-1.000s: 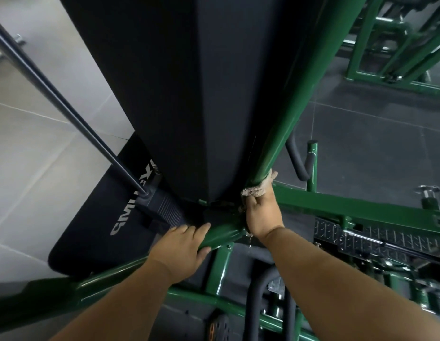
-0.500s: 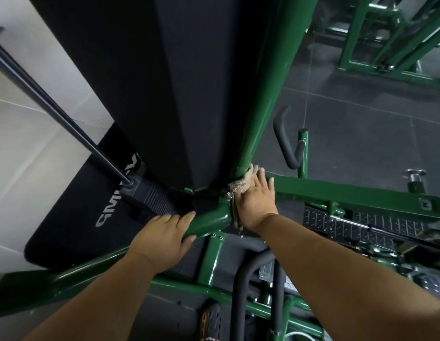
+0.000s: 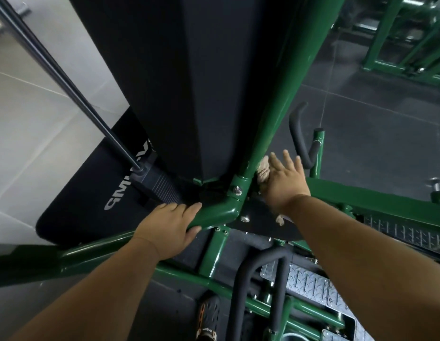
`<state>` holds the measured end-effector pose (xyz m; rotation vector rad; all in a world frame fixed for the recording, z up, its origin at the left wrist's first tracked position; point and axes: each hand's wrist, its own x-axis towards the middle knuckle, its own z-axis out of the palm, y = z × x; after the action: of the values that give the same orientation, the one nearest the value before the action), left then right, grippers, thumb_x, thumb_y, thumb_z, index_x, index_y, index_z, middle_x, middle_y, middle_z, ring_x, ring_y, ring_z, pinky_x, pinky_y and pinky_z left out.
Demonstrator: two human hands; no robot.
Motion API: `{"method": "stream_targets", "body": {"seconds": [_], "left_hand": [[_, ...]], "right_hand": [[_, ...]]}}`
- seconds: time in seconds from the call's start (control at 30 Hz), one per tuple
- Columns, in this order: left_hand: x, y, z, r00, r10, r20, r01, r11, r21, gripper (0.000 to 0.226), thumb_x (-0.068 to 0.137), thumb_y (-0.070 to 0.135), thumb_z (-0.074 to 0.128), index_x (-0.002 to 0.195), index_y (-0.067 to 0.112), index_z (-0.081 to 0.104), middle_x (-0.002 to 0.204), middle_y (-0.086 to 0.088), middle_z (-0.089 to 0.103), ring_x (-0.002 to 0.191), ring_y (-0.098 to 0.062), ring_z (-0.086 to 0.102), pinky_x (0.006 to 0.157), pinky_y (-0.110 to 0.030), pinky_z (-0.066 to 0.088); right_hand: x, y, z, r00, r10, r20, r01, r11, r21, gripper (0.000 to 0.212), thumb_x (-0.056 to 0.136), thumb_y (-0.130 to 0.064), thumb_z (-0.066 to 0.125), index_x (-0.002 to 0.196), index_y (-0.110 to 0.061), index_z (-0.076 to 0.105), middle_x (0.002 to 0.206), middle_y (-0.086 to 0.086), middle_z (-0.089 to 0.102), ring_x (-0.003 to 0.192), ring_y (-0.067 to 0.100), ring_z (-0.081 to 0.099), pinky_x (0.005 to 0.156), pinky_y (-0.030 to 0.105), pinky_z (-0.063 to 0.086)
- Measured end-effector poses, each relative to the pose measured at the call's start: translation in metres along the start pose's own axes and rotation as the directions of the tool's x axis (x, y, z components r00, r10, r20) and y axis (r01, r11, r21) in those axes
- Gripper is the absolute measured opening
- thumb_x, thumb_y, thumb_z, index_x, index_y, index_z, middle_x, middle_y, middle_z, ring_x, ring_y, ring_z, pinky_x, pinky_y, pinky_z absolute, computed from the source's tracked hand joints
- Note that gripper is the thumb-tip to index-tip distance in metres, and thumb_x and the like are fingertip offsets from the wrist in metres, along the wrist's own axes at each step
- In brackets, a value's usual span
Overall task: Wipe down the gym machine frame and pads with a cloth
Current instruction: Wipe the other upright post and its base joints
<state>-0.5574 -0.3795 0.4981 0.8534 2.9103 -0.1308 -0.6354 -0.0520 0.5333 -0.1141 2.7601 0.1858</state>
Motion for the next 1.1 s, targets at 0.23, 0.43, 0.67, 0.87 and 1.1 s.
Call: {"method": "stream_targets", "body": {"seconds": [0.23, 0.43, 0.67, 0.87, 1.1], "left_hand": [[0.000, 0.001, -0.001, 1.000, 0.011, -0.023, -0.011, 1.000, 0.011, 0.067, 0.102, 0.059, 0.034, 0.152, 0.018, 0.051, 0.096, 0.005, 0.070, 0.086, -0.017, 0.064, 0.081, -0.037, 0.054], [0.000, 0.002, -0.004, 0.999, -0.005, 0.039, 0.002, 0.998, 0.064, 0.075, 0.104, 0.061, 0.018, 0.159, 0.017, 0.042, 0.108, 0.002, 0.070, 0.098, -0.020, 0.062, 0.091, -0.039, 0.051], [0.006, 0.021, -0.023, 0.996, -0.011, 0.088, 0.004, 0.997, 0.073, 0.077, 0.103, 0.058, 0.012, 0.164, 0.014, 0.029, 0.134, -0.002, 0.059, 0.114, -0.023, 0.056, 0.100, -0.041, 0.047], [0.036, 0.054, -0.025, 0.977, -0.105, 0.188, 0.125, 0.988, -0.093, 0.076, 0.106, 0.060, 0.035, 0.168, 0.028, 0.005, 0.147, 0.000, 0.047, 0.129, -0.024, 0.047, 0.109, -0.042, 0.041], [0.038, 0.066, -0.030, 0.933, -0.220, 0.286, 0.216, 0.975, 0.046, 0.073, 0.109, 0.058, 0.028, 0.167, 0.030, -0.006, 0.144, -0.005, 0.044, 0.125, -0.025, 0.046, 0.109, -0.040, 0.038]], "right_hand": [[-0.019, 0.006, 0.024, 0.982, -0.190, 0.020, 0.187, 0.934, -0.305, 0.084, 0.101, -0.059, 0.005, 0.159, -0.006, -0.026, 0.170, 0.014, -0.026, 0.154, 0.035, -0.031, 0.124, 0.059, -0.019], [-0.037, 0.044, 0.024, 0.993, -0.119, -0.014, 0.107, 0.931, -0.350, 0.081, 0.089, -0.045, -0.019, 0.160, -0.006, -0.024, 0.169, 0.013, -0.026, 0.156, 0.035, -0.027, 0.127, 0.057, -0.014], [-0.056, 0.059, 0.024, 0.999, 0.025, -0.025, -0.031, 0.959, -0.282, 0.079, 0.108, -0.049, 0.021, 0.163, -0.006, -0.018, 0.172, 0.014, -0.020, 0.157, 0.036, -0.024, 0.128, 0.057, -0.011], [-0.070, 0.072, 0.017, 0.998, 0.061, -0.024, -0.065, 0.952, -0.298, 0.074, 0.109, -0.041, 0.019, 0.164, -0.003, -0.013, 0.172, 0.015, -0.020, 0.158, 0.038, -0.023, 0.127, 0.059, -0.011], [-0.098, 0.104, 0.013, 0.980, 0.196, 0.022, -0.184, 0.949, -0.257, 0.083, 0.106, -0.061, 0.013, 0.154, -0.003, -0.023, 0.170, 0.016, -0.021, 0.158, 0.037, -0.022, 0.127, 0.059, -0.012]]}}
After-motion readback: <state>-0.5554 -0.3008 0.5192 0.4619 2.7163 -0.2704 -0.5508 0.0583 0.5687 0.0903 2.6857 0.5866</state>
